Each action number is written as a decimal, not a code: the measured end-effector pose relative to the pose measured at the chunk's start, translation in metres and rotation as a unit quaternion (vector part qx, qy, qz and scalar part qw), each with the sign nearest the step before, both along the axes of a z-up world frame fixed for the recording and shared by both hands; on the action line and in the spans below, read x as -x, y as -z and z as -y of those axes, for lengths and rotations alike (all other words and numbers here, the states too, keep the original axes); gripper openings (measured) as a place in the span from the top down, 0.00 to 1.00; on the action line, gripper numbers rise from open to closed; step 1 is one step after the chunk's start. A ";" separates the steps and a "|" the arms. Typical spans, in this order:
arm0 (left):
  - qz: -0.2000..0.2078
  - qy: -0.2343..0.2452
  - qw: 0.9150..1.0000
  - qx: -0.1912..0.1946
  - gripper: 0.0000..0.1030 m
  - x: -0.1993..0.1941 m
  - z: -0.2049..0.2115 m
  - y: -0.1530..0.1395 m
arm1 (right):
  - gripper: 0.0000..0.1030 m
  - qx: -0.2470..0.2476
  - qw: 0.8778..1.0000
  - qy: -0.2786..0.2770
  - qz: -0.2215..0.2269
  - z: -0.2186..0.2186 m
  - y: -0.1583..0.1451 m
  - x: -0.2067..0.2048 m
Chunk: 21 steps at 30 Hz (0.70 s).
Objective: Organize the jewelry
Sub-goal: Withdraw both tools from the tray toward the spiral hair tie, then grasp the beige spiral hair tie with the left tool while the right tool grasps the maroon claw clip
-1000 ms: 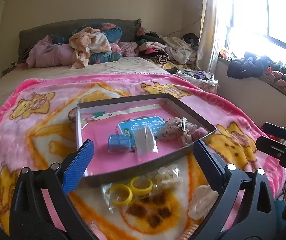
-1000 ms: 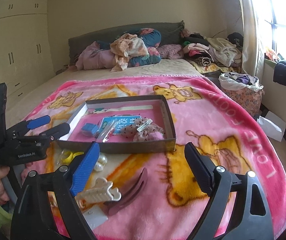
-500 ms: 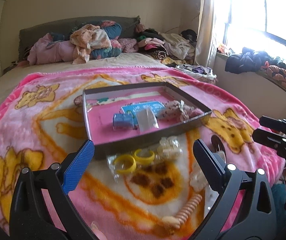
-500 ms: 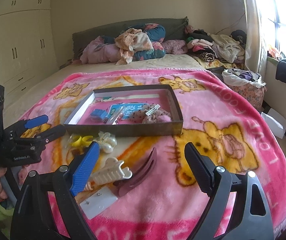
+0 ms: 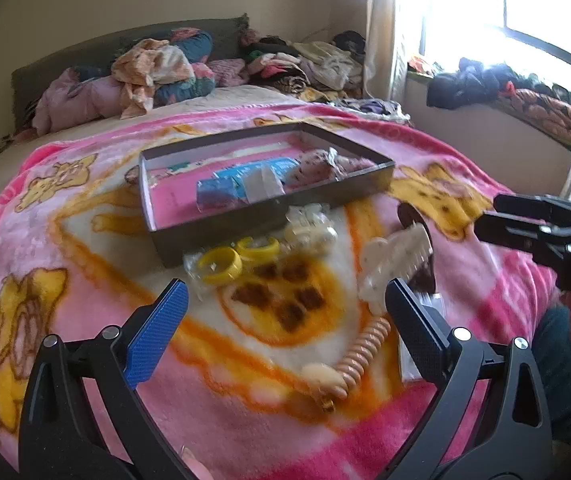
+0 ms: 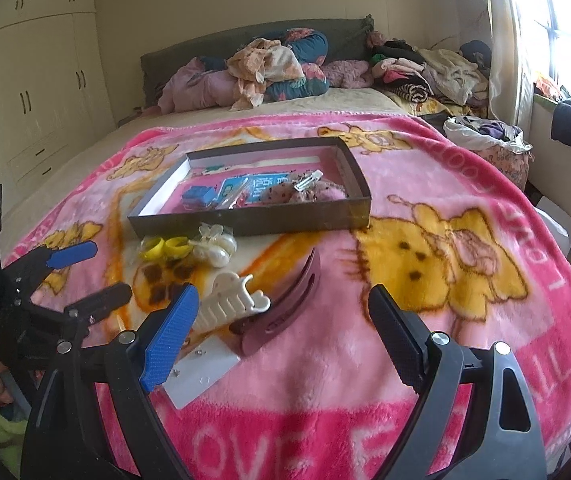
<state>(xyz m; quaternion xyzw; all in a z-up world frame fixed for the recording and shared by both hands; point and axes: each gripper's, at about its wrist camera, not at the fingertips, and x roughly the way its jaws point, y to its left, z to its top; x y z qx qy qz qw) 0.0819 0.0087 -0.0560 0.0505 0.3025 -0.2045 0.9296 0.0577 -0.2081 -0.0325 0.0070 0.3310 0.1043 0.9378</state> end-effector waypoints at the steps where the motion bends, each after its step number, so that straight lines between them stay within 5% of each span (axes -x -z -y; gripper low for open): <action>1: -0.002 0.003 1.000 -0.002 0.12 0.001 0.001 0.002 | 0.18 -0.001 1.000 0.001 -0.002 0.000 0.001 0.001; 11: -0.019 0.033 0.999 -0.030 0.14 0.012 0.009 0.020 | 0.18 0.000 1.000 0.009 -0.018 -0.002 0.013 0.003; 21: -0.041 0.064 0.996 -0.048 0.30 0.005 0.027 0.036 | 0.19 0.004 0.998 0.051 -0.036 0.007 0.021 -0.015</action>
